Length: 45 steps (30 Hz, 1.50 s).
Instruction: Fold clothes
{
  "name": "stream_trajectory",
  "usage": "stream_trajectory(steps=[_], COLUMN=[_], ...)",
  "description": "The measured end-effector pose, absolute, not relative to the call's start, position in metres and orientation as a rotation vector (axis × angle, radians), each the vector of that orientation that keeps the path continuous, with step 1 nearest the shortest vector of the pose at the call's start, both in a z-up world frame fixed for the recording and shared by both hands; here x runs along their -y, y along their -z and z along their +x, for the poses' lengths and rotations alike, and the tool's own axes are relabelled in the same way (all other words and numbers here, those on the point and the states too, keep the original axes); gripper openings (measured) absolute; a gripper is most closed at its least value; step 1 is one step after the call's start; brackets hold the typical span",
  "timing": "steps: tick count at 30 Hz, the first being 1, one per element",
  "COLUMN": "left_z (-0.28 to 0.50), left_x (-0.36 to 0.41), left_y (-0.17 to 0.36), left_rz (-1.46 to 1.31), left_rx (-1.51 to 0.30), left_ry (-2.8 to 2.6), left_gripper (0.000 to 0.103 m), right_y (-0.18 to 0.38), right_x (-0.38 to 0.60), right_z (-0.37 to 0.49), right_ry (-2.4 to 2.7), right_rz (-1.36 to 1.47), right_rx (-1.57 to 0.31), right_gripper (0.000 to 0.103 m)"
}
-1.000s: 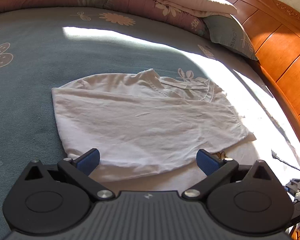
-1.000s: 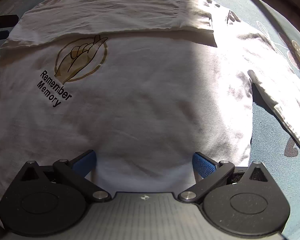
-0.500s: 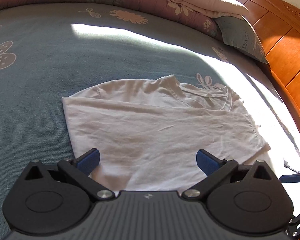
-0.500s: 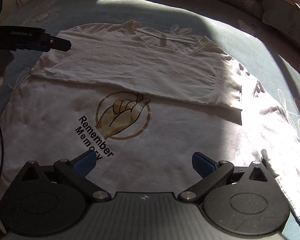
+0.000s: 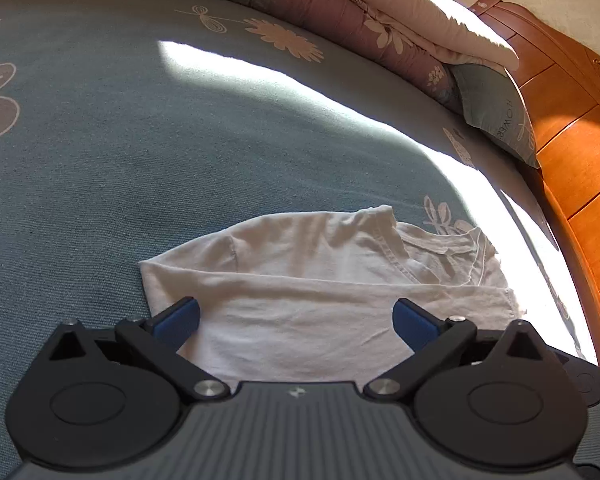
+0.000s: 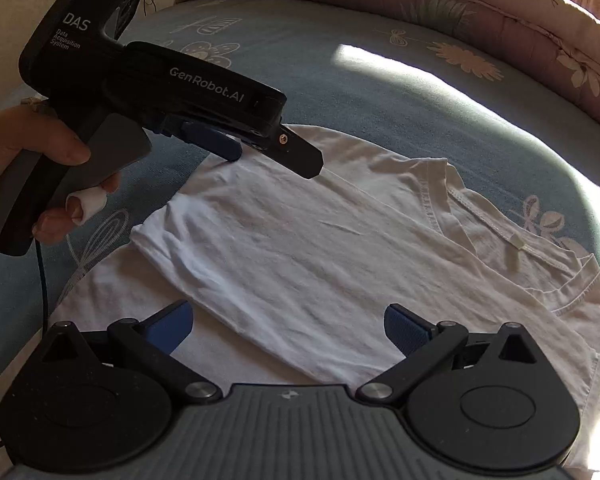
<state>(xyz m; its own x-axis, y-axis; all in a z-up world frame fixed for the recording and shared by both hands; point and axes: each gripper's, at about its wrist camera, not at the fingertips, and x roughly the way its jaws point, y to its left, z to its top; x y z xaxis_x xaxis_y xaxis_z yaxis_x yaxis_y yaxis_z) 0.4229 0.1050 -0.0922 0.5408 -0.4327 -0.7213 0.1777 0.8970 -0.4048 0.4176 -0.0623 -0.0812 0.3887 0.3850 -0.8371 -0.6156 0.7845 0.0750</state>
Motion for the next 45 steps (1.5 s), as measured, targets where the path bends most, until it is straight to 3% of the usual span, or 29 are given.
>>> stream_trajectory(steps=[8, 16, 22, 30, 35, 40, 45], left_z=[0.419, 0.358, 0.371, 0.383, 0.383, 0.375, 0.366], left_x=[-0.123, -0.119, -0.129, -0.116, -0.105, -0.07, -0.033], left_y=[0.071, 0.099, 0.083, 0.103, 0.095, 0.077, 0.09], left_rz=[-0.445, -0.489, -0.659, -0.561, -0.483, -0.244, 0.009], left_rx=[-0.946, -1.16, -1.043, -1.119, -1.137, -1.062, -1.116], left_ry=[0.437, 0.469, 0.457, 0.414, 0.398, 0.453, 0.477], left_gripper=[0.102, 0.102, 0.102, 0.102, 0.102, 0.102, 0.102], right_y=[0.102, 0.104, 0.102, 0.08, 0.097, 0.091, 0.097], right_x=[0.054, 0.057, 0.06, 0.107, 0.165, 0.17, 0.164], right_z=[0.415, 0.411, 0.409, 0.421, 0.428, 0.409, 0.398], right_ry=[-0.602, -0.607, -0.623, -0.486, -0.309, -0.31, -0.306], right_rz=[-0.295, -0.289, -0.29, -0.207, -0.109, -0.132, -0.188], right_rx=[-1.005, -0.969, -0.95, -0.918, -0.991, -0.995, -0.978], right_gripper=[0.103, 0.103, 0.103, 0.103, 0.103, 0.103, 0.103])
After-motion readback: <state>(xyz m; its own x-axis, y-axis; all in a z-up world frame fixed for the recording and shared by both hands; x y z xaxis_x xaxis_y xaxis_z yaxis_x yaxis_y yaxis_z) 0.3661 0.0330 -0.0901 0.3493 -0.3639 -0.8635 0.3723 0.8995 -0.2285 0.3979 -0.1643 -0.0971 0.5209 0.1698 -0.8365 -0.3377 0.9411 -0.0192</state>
